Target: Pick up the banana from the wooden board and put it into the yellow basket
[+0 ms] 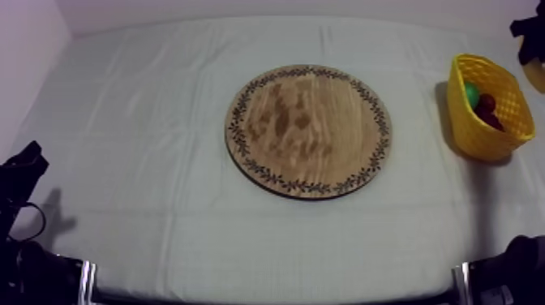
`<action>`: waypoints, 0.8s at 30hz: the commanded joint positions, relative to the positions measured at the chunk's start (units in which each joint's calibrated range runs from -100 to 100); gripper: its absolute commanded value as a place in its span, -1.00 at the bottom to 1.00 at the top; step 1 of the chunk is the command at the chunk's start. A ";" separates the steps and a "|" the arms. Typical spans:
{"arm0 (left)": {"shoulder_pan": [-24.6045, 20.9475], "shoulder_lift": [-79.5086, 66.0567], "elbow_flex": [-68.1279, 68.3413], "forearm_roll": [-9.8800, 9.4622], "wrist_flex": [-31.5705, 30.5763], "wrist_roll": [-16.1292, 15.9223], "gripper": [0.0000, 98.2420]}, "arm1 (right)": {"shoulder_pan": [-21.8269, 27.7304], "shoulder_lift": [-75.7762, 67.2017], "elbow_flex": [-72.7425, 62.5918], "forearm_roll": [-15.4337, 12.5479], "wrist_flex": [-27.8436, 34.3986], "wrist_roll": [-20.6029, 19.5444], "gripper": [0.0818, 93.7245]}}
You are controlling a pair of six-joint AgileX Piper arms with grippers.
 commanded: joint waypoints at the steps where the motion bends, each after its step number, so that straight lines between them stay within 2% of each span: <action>1: -0.02 0.02 0.03 -0.01 -0.01 -0.01 -1.00 | -0.13 1.37 1.14 0.32 -1.17 -0.58 -0.60; 10: -0.02 0.02 0.03 -0.01 -0.01 -0.01 -1.00 | -0.63 8.71 4.38 1.56 -6.24 -2.29 -0.55; 15: -0.02 0.02 0.03 -0.01 -0.01 -0.01 -1.00 | -1.10 12.45 6.07 2.00 -8.20 -2.98 -0.46; 18: -0.02 0.02 0.03 -0.01 -0.01 -0.01 -1.00 | -1.21 14.18 6.34 2.02 -8.98 -3.43 -0.35; 24: -0.02 0.02 0.03 -0.01 -0.01 -0.01 -1.00 | -1.40 16.07 6.47 2.28 -10.89 -4.42 0.07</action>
